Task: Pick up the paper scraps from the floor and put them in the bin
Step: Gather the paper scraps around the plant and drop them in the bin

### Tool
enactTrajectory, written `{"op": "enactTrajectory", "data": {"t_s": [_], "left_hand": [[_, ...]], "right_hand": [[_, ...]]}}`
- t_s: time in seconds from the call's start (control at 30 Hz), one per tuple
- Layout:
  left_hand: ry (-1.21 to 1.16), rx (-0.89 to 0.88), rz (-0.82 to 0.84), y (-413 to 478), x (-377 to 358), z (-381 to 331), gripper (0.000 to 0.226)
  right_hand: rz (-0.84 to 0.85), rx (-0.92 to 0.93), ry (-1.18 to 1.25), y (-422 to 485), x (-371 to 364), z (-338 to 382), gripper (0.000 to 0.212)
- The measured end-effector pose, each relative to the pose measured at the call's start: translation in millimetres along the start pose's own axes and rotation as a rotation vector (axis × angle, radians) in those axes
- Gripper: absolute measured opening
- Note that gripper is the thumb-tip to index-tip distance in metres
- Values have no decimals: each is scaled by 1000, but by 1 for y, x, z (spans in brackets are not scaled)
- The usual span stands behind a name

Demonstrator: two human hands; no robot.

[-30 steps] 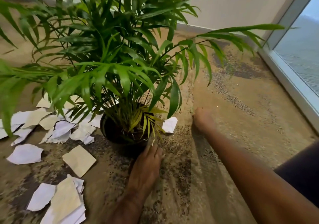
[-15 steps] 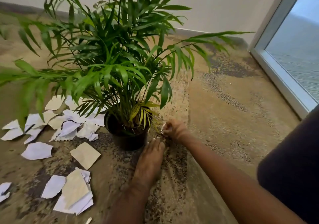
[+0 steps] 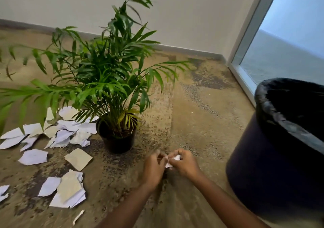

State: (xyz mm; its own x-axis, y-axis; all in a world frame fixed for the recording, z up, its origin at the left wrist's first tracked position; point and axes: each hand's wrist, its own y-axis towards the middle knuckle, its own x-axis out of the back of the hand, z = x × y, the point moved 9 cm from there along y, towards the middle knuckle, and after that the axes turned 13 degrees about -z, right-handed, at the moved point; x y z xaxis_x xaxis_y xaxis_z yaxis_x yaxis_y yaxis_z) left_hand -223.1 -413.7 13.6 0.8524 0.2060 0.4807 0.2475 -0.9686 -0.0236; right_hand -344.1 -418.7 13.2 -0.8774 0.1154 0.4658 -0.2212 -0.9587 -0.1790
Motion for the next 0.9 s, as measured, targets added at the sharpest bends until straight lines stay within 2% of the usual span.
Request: {"op": "enactTrajectory", "data": {"t_s": [0.07,0.17,0.37,0.47,0.53,0.67,0.7,0.8,0.87,0.9], "left_hand": [[-160,90,-5,-6,0,-14,7],[-349,166,-5,-4,5,-34,20],[-798,392,205,-11,12,-76,13],[-894,473,352,-21,14,-98,13],[-904,451,427,-27,17,-117,14],[-933,256,495,-38,26,-175,4],[-947,201,489,-40,28,-190,10],[-838,82,397,-44,28,-214,24],[-630,-21,306,-46,25,-212,19],[-536,-67,270,-47,23,-207,16]], "right_hand": [[18,-95,210,-6,5,6,22],[38,-157,428,-15,18,27,22],[141,-61,512,-34,47,72,25],[136,-28,548,-45,62,87,21],[98,-18,560,-52,75,98,18],[-29,90,509,-68,119,139,19],[-87,159,455,-73,137,153,17],[-420,448,179,-92,206,196,19],[-664,612,-105,-110,248,215,20],[-734,625,-234,-112,264,215,21]]}}
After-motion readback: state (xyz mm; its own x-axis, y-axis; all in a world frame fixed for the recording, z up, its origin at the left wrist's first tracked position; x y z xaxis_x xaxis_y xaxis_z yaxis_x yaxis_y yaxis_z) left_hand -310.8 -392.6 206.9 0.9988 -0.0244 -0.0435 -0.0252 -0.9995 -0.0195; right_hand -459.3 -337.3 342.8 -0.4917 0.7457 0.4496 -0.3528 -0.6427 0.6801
